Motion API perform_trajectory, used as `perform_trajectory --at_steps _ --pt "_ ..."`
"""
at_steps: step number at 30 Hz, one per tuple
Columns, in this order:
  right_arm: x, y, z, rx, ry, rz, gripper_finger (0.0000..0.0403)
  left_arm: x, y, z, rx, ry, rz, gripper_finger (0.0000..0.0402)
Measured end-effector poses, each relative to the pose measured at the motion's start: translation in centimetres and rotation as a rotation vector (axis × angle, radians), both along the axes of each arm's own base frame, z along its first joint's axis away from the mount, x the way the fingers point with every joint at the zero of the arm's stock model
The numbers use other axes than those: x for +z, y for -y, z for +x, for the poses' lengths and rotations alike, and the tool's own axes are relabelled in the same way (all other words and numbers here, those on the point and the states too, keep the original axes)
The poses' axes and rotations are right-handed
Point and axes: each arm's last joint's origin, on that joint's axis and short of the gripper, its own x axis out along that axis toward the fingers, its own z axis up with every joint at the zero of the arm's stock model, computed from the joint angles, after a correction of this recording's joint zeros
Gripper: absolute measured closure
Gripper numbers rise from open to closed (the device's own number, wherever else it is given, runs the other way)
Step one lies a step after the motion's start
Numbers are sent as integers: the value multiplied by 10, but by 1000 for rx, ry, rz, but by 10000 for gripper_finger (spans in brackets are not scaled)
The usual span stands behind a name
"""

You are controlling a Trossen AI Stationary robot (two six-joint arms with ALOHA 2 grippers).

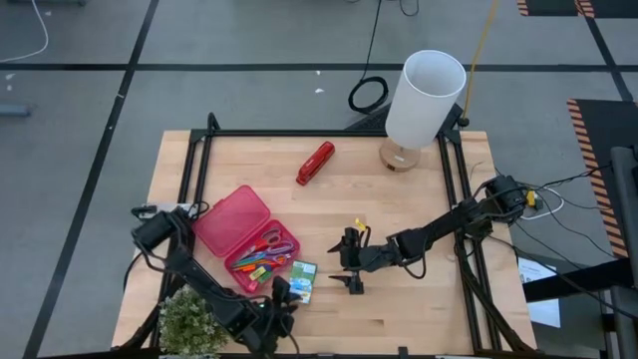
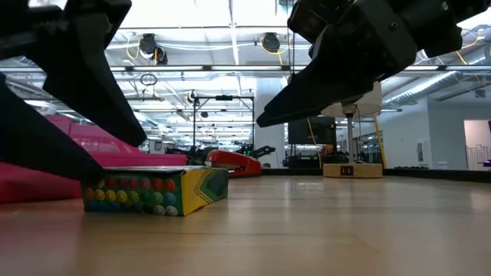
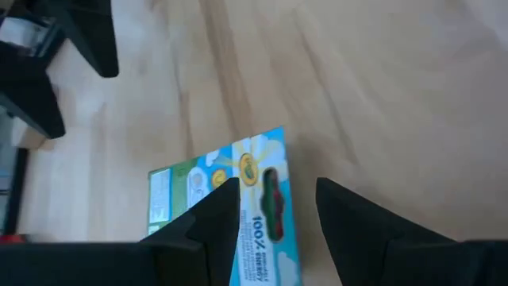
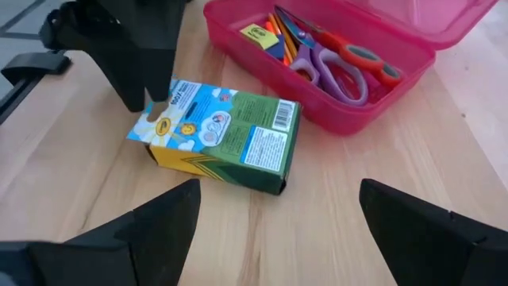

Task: Pack school essentials
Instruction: Put the crayon box into the supply box

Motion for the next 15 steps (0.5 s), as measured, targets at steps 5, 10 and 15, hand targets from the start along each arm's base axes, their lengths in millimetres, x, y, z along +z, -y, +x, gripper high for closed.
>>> perform_trajectory --at_steps 5,10,15 --pt "0 0 0 0 -4 -2 63 -7 -1 1 9 -5 21 231" --pt "-1 0 0 0 -6 -3 63 -6 -1 1 14 7 32 243" --pt "-1 0 0 0 -6 -3 63 -7 0 0 -7 -9 41 299"
